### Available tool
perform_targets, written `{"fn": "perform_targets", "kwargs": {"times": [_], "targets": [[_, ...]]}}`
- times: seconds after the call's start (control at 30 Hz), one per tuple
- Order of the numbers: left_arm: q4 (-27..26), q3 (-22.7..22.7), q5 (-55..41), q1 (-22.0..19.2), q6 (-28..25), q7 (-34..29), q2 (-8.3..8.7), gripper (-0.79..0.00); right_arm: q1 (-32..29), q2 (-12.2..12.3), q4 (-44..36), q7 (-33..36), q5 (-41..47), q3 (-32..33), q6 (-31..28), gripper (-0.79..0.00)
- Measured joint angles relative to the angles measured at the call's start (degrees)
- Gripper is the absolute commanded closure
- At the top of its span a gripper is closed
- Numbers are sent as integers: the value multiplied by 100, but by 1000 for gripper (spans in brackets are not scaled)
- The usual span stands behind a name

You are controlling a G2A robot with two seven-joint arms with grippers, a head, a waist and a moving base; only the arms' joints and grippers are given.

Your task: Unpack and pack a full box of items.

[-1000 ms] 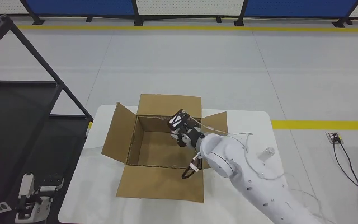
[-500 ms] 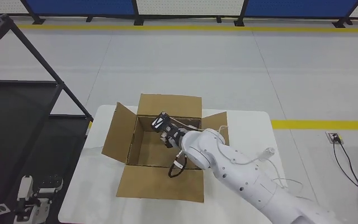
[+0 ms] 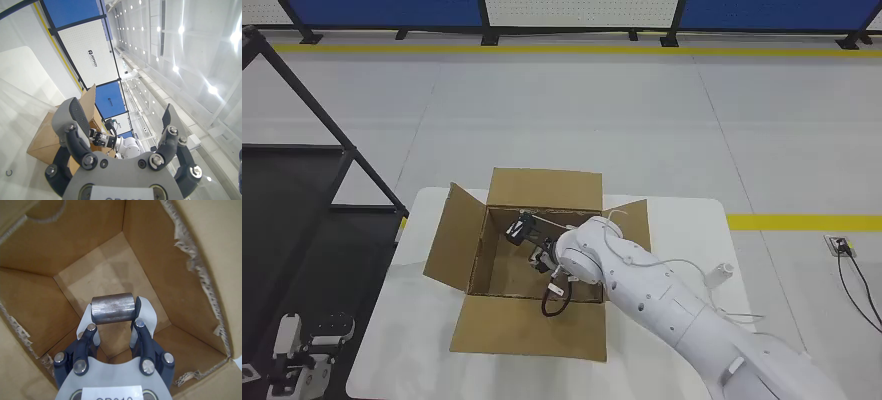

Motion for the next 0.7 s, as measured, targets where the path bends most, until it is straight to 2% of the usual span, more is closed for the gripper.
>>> {"fn": "perform_targets", "kwargs": {"times": [0.13,0.33,0.43,0.47,0.5,0.57,0.63,0.7], "targets": [[0,0,0,0,0,0,0,-785,225,-598,1023,62,-100,-418,-180,0],[0,0,0,0,0,0,0,-785,308,-1244,2238,-29,-90,-594,-213,0],[0,0,0,0,0,0,0,-785,311,-1274,2331,-33,-75,-591,-226,0],[0,0,0,0,0,0,0,-785,311,-1271,2317,-33,-75,-591,-225,-68],[0,0,0,0,0,0,0,-785,311,-1268,2311,-33,-76,-591,-224,-206],[0,0,0,0,0,0,0,-785,310,-1268,2310,-33,-77,-591,-223,-219],[0,0,0,0,0,0,0,-785,310,-1268,2310,-32,-77,-591,-223,-280],[0,0,0,0,0,0,0,-785,310,-1268,2310,-32,-77,-591,-223,-280]]}}
